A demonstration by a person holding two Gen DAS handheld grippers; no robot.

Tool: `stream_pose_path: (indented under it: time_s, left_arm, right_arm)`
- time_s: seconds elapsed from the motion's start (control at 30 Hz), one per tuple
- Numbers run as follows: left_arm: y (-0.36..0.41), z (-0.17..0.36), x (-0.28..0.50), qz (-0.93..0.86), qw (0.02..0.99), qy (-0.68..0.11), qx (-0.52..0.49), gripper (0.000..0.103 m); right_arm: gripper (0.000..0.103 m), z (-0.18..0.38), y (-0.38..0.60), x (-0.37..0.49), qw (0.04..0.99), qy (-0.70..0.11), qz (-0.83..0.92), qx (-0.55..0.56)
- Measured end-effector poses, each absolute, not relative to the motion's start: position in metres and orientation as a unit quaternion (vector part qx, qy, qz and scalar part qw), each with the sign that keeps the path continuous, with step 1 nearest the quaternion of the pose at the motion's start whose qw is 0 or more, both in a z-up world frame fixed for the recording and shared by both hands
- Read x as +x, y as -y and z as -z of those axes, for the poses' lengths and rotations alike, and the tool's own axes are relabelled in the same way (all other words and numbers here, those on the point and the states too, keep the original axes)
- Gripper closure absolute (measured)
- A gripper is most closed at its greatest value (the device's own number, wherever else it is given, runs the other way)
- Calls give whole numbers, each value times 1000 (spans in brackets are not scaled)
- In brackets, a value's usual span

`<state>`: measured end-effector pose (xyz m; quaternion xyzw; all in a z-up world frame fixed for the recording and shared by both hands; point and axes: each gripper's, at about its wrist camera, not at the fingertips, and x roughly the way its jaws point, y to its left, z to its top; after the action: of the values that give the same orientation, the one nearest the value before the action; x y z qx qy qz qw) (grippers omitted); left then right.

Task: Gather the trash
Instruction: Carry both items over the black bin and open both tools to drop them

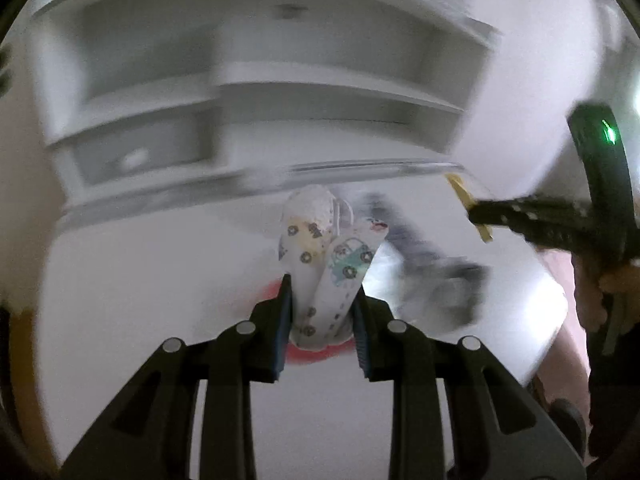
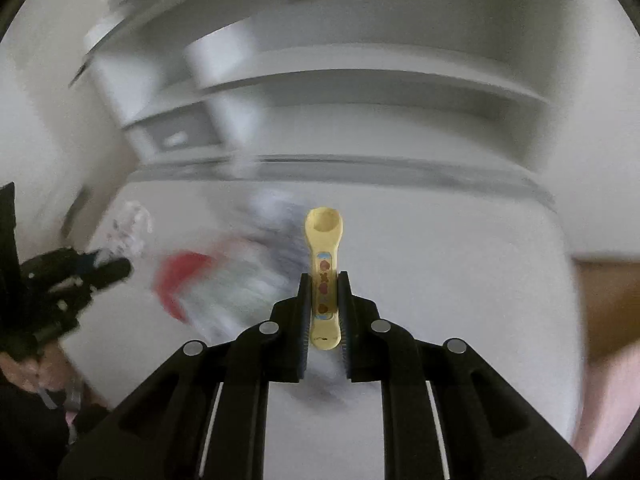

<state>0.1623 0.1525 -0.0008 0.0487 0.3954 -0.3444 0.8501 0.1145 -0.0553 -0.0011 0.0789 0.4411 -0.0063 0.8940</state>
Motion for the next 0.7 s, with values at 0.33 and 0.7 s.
stream_pose_path:
  time_s: [0.33,0.7]
  left_arm:
    - [113,21,24,598,701,-360,148,76]
    - [299,155,-148,694,530,-396,285,76]
  right_arm:
    - [91,67,264,-187,828,-388,324,242]
    - [91,187,319,-390,696,-390,450,401]
